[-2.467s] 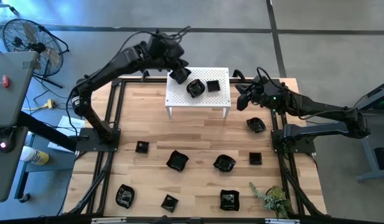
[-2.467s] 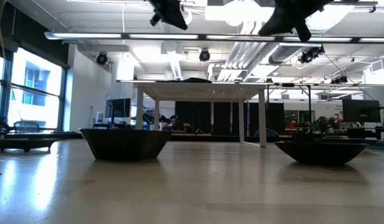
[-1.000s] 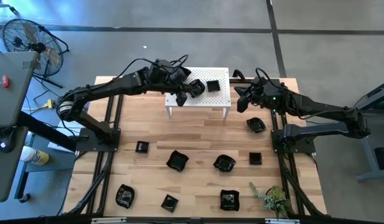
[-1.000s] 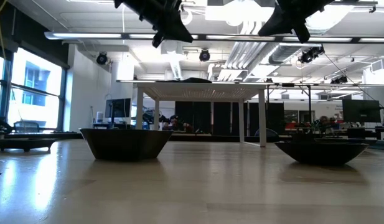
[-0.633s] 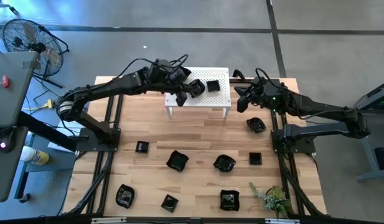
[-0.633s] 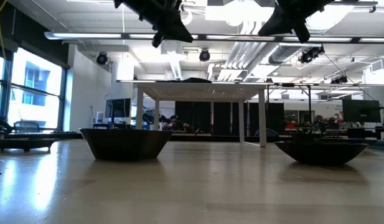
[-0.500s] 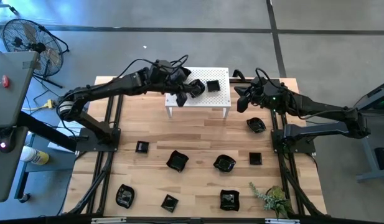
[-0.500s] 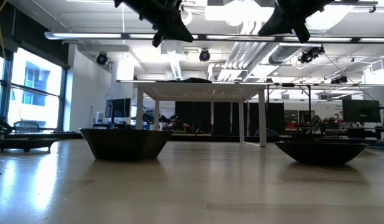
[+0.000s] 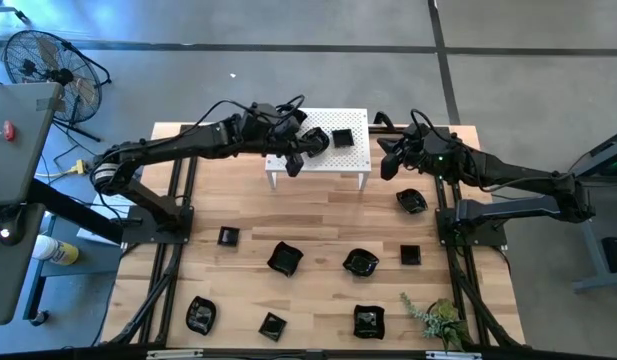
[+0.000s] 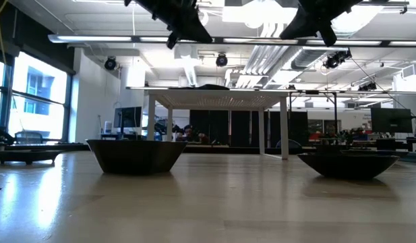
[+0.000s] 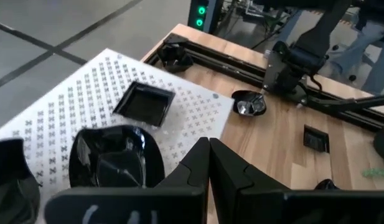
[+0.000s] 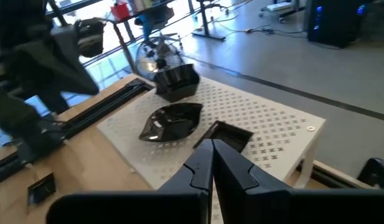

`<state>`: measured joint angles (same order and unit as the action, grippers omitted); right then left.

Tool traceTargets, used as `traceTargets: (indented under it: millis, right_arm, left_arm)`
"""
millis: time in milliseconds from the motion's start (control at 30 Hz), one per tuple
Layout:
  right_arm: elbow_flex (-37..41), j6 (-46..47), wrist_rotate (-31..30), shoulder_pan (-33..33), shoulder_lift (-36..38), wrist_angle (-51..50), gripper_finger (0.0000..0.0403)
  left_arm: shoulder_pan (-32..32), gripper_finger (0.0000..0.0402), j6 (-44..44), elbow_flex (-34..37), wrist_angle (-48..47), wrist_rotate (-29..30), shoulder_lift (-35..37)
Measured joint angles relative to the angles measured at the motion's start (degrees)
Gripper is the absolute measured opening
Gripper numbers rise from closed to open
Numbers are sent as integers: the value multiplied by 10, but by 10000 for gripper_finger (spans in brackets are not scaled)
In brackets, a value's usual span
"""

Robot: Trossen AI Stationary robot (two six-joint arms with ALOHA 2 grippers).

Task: Pick & Place Mini shaped plates
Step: Stack the black leaf shaped plate on top of the black leaf shaped plate on the shelf

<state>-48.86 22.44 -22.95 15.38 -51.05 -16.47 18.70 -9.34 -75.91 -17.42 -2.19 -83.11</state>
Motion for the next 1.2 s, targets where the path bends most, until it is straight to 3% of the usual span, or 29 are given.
traceTargets:
  millis: [333,500,900,1100,1200]
  right_arm:
    - [0,30,-11,0,0,-2,3]
    - [-13,94,-16,0,0,-34,7]
    - [-109,245,-15,0,0,-354,50]
    - [-115,291,34,0,0,-451,95]
    - [-107,280,100,0,0,-463,110]
  left_arm:
    - [0,1,-19,160,78,19,119]
    - [5,1,-10,212,66,45,186]
    - [4,1,-10,281,62,63,268]
    - [5,1,-3,282,65,25,269]
    - [4,1,1,282,79,10,269]
